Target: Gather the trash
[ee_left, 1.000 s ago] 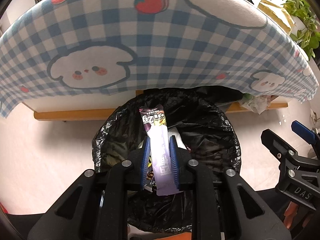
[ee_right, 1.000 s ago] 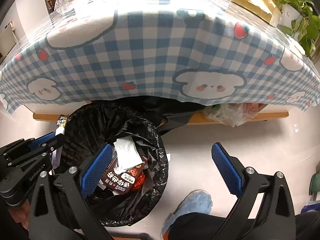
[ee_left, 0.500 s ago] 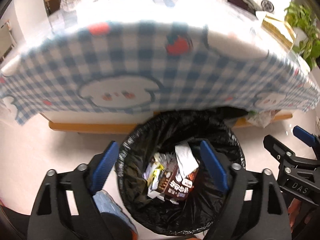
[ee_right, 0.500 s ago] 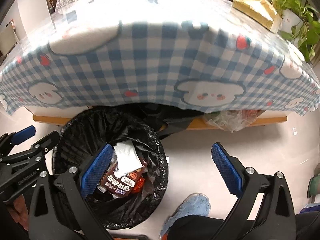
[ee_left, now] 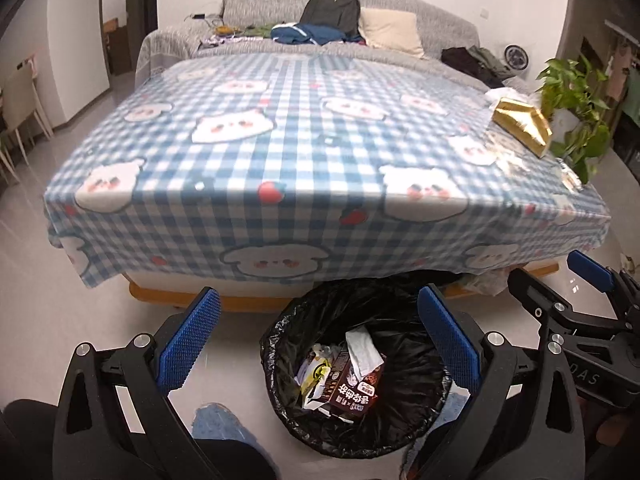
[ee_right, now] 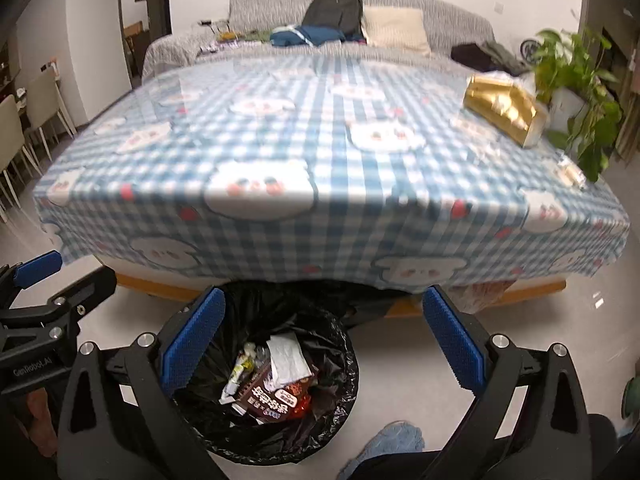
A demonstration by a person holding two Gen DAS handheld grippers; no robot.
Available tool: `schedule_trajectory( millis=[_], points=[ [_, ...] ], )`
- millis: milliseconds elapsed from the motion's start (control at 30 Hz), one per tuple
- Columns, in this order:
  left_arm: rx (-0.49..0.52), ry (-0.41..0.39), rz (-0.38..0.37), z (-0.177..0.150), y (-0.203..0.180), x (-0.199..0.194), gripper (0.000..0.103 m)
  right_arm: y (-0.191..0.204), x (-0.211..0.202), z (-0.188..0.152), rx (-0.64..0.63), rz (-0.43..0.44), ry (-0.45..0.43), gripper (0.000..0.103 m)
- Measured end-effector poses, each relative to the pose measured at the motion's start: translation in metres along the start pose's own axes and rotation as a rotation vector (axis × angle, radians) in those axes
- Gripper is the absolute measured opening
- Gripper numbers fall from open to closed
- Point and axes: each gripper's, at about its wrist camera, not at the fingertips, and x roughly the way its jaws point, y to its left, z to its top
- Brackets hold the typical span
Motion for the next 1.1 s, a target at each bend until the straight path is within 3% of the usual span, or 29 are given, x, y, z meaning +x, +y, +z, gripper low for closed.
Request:
schedule_trajectory(
  millis=[400, 1100],
  points=[
    [0.031, -0.025, -0.008, -0.009, -0.008, -0.021, 0.097, -0.002, -0.029, -0.005, 0.024, 0.021, -0.047, 0.095],
    [0.021, -0.024, 0.014, -0.007, -0.005, -0.012, 0.097, -0.001, -0.023, -0.003, 0.007, 0.018, -0.036, 0.095]
  ],
)
